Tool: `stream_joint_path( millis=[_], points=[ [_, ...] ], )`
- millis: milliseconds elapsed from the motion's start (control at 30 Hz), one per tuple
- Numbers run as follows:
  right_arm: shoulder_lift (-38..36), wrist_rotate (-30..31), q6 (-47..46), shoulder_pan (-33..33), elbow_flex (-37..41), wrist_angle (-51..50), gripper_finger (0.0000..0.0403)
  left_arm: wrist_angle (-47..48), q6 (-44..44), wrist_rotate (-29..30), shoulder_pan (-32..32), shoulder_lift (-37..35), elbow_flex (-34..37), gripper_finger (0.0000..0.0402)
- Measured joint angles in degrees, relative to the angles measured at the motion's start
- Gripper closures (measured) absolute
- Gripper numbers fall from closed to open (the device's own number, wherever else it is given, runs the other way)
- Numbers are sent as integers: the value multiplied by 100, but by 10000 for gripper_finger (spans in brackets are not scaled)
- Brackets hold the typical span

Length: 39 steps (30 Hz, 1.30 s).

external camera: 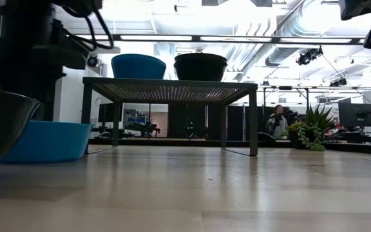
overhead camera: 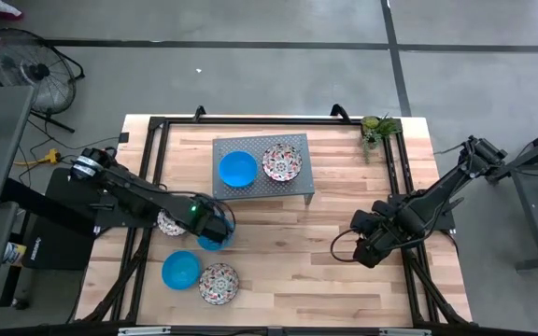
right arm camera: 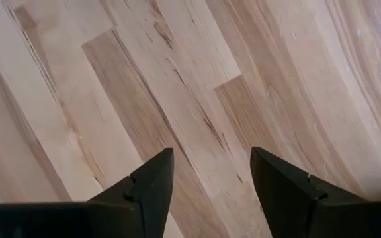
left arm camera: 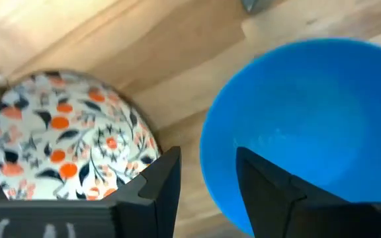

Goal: Pick & Place Mini bowls
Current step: Stack the blue bowl on top of the blue bowls on the shelf

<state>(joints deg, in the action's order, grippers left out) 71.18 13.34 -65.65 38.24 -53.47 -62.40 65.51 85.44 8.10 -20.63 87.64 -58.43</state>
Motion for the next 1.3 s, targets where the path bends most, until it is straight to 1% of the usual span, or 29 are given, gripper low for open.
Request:
stream_joint_path(
  millis=[167,467,633,767,933,1100,1167,1300],
  points=[
    [0,4,-26,2,0,21,215,-65,-621,0,408,0,6,261],
    [0,0,-138,1,0,66,215,-247,-2455,-342,1062,-1,7,261],
    [0,-2,-138,1,0,66,215,-284,-3474,-584,1255,-15,-7,261],
    [0,-2,-138,0,0,66,215,-282,-4147,-723,1233,-15,-7,261],
    [0,-9,-140,0,0,66,215,-260,-4531,-739,1232,-13,-4,261],
    [0,-27,-188,2,0,73,215,-185,-4661,-821,950,-14,-5,261],
    [0,-26,-243,0,0,73,215,-185,-4592,-1019,757,14,23,261],
    [0,-26,-247,2,0,93,215,-124,-4128,-951,409,0,17,261]
  ],
)
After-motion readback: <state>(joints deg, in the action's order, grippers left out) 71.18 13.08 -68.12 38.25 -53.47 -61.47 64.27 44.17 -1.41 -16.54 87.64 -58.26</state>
